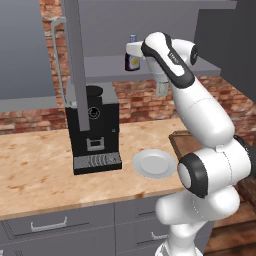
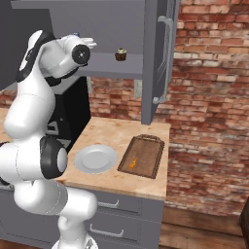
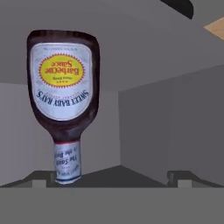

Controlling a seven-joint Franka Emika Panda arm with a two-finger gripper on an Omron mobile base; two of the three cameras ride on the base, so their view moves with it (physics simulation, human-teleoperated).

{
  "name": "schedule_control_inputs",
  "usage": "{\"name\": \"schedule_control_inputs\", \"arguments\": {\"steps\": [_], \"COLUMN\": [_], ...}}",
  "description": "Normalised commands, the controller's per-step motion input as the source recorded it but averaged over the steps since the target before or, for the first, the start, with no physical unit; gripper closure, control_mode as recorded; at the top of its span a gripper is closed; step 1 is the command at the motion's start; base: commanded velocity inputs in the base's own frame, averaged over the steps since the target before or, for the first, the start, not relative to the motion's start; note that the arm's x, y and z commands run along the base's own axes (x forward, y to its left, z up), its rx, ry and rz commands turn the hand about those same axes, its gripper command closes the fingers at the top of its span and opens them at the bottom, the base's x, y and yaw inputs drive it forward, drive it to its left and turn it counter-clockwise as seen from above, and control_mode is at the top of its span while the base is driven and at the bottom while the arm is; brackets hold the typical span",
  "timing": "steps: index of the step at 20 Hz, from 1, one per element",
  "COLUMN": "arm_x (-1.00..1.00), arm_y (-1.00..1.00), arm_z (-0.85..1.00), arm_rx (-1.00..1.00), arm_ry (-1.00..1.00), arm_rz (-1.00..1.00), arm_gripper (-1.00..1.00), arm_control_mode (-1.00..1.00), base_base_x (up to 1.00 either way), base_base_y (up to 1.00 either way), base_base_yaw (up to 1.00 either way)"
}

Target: Pick the shrimp from the plate and place it on the cutting board. Then pick the condiment bottle from the cabinet and place it next to the cutting board.

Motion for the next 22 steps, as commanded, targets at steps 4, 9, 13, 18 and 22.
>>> {"name": "schedule_control_inputs", "arguments": {"steps": [4, 9, 13, 18, 22], "arm_x": [0.0, 0.0, 0.0, 0.0, 0.01], "arm_y": [0.07, 0.08, 0.06, 0.02, 0.0], "arm_z": [0.07, 0.02, 0.0, 0.0, 0.0], "arm_rx": [0.01, 0.0, 0.0, 0.0, 0.0], "arm_ry": [0.01, 0.02, 0.04, 0.05, 0.05], "arm_rz": [0.0, 0.0, 0.0, 0.0, 0.0], "arm_gripper": [-1.0, -1.0, -1.0, -1.0, -1.0], "arm_control_mode": [-1.0, -1.0, -1.0, -1.0, -1.0], "base_base_x": [0.0, 0.0, 0.0, 0.0, 0.0], "base_base_y": [0.0, 0.0, 0.0, 0.0, 0.0], "base_base_yaw": [0.0, 0.0, 0.0, 0.0, 0.0]}}
